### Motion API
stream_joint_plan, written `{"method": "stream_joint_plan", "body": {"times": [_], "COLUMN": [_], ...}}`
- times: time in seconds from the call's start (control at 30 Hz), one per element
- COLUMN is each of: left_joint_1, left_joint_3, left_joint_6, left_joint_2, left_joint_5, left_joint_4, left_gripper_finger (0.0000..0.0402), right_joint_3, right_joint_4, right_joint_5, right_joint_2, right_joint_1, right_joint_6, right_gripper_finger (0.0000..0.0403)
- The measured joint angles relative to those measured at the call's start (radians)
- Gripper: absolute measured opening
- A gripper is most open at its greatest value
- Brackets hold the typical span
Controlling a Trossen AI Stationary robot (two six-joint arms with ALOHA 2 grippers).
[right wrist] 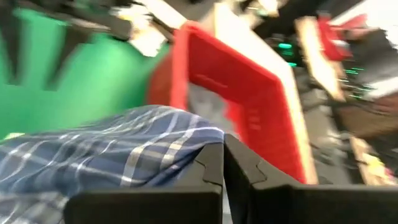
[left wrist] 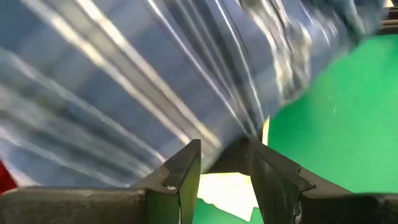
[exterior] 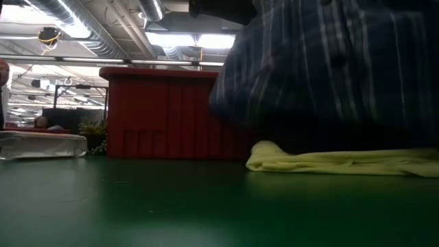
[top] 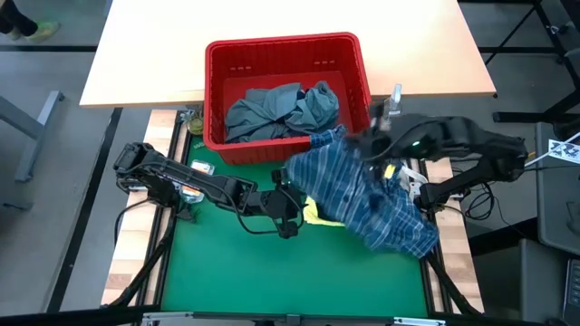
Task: Fold Laundry from Bin
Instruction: Fold the blue shirt
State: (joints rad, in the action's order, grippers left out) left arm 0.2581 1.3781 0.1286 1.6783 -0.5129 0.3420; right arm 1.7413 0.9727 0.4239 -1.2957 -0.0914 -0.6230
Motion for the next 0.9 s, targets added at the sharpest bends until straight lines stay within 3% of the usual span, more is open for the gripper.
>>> {"method": "stream_joint_plan", "body": {"times": [0.27,0.57,0.9], "left_joint_1": [0.000,-0.015,-0.074], "left_joint_3": [0.000,0.000,0.002], "left_joint_6": [0.001,0.000,-0.052], "left_joint_2": [0.000,0.001,0.087], "left_joint_5": [0.000,0.002,0.085], "left_joint_4": [0.002,-0.015,-0.179], "left_gripper_finger": [0.0128,0.0128,0.0128], "right_joint_3": [0.267,0.426,0.445], "right_joint_4": [0.034,0.034,0.059], "right_joint_5": [0.250,0.285,0.299], "right_joint_2": [0.000,0.000,-0.001], "right_joint_1": [0.000,0.000,0.000], "right_joint_6": [-0.093,-0.138,-0.155], "right_gripper_finger": [0.0000,0.0000,0.0000]}}
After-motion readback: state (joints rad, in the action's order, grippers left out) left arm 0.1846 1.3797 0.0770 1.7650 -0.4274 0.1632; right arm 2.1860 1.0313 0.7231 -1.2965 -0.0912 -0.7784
